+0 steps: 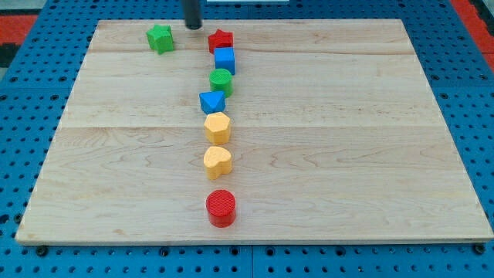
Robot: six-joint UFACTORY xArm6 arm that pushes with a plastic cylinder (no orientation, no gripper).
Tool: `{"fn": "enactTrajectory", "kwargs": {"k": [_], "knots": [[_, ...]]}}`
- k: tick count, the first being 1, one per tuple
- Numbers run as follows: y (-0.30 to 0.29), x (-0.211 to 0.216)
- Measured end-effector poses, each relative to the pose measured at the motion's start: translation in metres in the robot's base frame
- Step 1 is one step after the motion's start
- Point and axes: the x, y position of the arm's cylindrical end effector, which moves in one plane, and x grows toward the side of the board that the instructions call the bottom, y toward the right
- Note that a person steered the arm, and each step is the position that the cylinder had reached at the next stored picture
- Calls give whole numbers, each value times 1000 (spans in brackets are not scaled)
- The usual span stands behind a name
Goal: Push the stars towards the left side of the board
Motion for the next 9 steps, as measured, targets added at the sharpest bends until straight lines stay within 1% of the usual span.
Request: {"fn": "enactTrajectory", "kwargs": {"k": [1,2,3,4,5,6,7,8,9], "knots": [[73,5],[109,49],[90,83],[46,73],[47,68],[54,48],[-10,57],[-18,58],[57,39]]}}
